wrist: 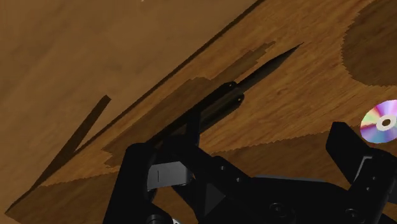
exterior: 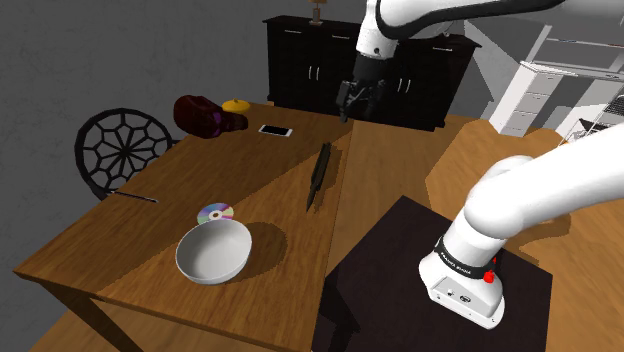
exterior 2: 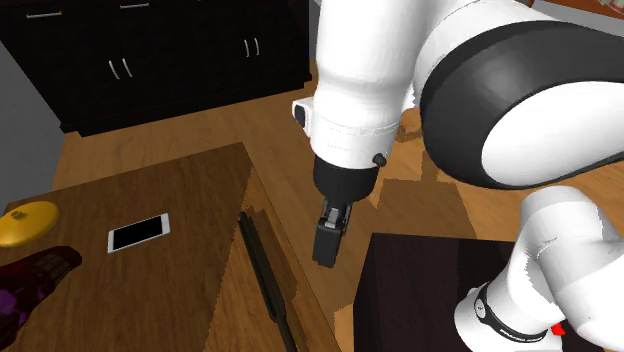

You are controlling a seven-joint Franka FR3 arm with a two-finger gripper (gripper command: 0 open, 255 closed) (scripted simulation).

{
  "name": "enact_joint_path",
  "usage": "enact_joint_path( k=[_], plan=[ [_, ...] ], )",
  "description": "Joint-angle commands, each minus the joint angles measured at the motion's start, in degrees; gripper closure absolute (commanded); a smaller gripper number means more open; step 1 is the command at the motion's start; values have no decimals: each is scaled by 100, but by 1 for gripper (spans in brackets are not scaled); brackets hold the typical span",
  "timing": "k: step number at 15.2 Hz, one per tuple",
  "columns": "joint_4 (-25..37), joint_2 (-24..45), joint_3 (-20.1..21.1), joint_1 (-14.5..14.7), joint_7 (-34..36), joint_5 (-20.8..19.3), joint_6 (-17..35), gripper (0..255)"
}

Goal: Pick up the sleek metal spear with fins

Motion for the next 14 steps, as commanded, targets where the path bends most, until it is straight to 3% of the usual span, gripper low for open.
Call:
enact_joint_path(
  k=[1, 14],
  plan=[
    [-27, 347, 121, -103, 382, 29, 377, 0],
    [145, 2866, 582, -716, 2791, -228, 2599, 0]
  ],
)
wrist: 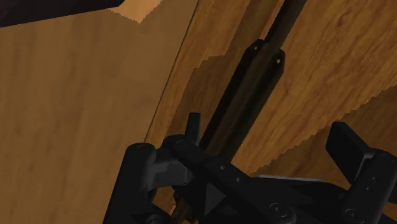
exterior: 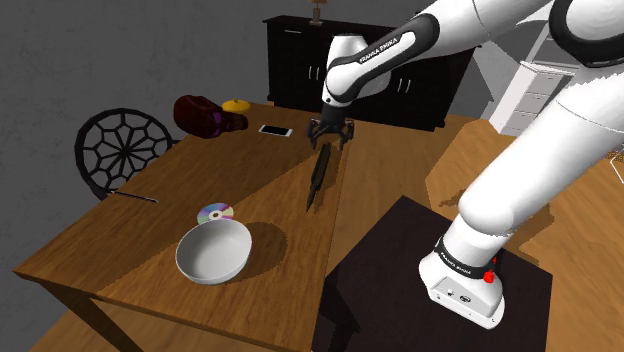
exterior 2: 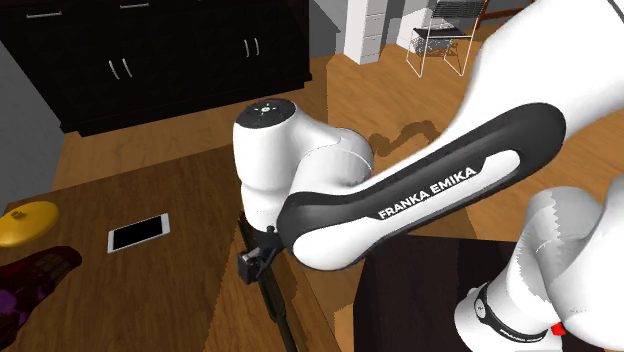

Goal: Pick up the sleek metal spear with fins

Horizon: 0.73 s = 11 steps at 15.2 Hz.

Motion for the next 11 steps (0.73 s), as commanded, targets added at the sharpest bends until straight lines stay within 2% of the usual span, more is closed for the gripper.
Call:
enact_joint_path(
  k=[1, 9, 11],
  plan=[
    [90, 397, 28, -62, 429, -93, 285, 0],
    [707, 2081, -217, -168, 1929, -520, 1227, 0],
    [722, 2193, -243, -155, 1974, -539, 1320, 0]
  ],
)
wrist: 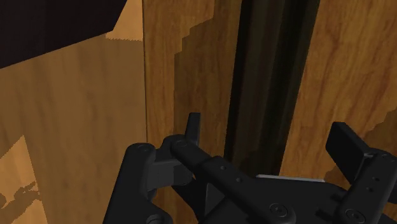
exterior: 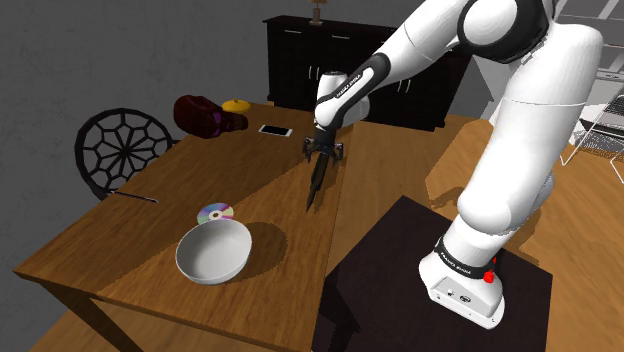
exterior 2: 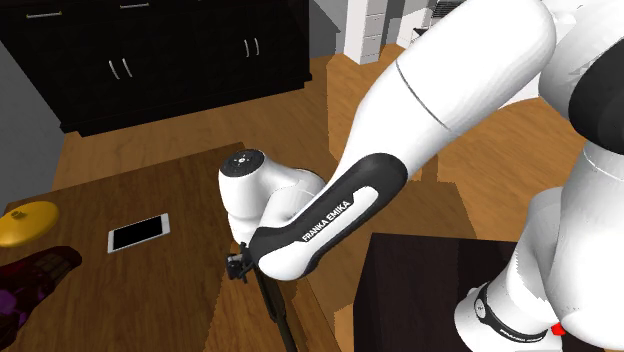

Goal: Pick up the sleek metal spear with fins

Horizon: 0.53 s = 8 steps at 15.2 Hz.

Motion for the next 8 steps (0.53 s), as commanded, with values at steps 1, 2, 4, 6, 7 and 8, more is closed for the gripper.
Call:
enact_joint_path(
  k=[1, 2, 4, 6, 7, 8],
  plan=[
    [34, 170, -26, 13, 78, -35, 135, 0],
    [30, 236, -33, 18, 85, -48, 204, 0],
    [26, 370, -47, 28, 102, -75, 341, 0],
    [29, 546, -67, 43, 123, -112, 514, 0],
    [28, 546, -67, 43, 123, -111, 514, 0],
    [29, 546, -67, 43, 123, -111, 514, 0]
  ],
)
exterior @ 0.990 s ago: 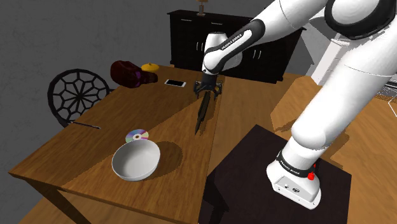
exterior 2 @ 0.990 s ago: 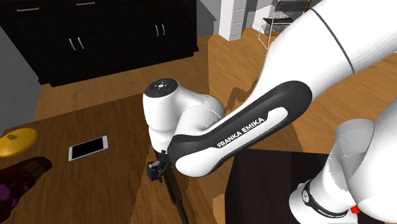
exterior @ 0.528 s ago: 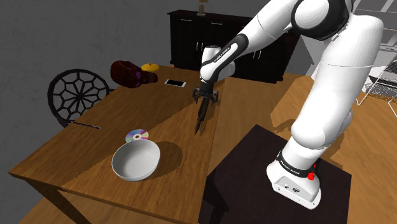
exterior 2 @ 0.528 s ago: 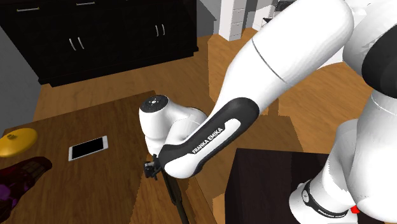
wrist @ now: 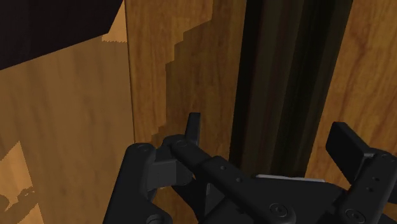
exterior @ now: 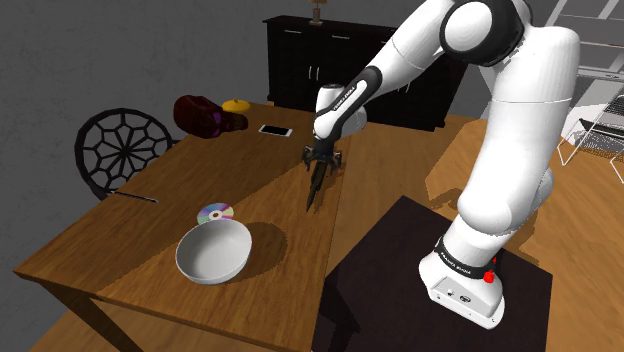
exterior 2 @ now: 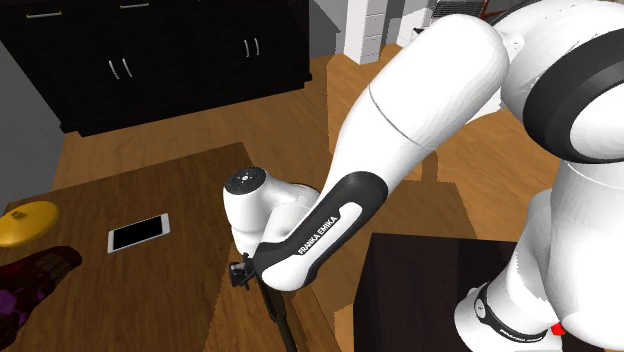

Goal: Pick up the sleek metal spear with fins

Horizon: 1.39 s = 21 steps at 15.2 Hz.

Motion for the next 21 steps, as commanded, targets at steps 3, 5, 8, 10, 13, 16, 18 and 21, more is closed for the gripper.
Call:
enact_joint_path(
  k=[3, 5, 8, 10, 13, 16, 18, 21],
  plan=[
    [-6, 15, -3, 0, 1, -3, 24, 255],
    [-6, 14, -3, 0, 1, -3, 23, 255],
    [-6, 15, -3, 0, 0, -4, 25, 255],
    [6, 22, -3, 2, 3, -5, 19, 255],
    [2, -184, 21, -16, -21, 37, -182, 255],
    [13, -382, 41, -31, -45, 78, -389, 255],
    [26, -510, 52, -39, -60, 104, -529, 255],
    [55, -695, 66, -50, -82, 141, -741, 255]
  ],
)
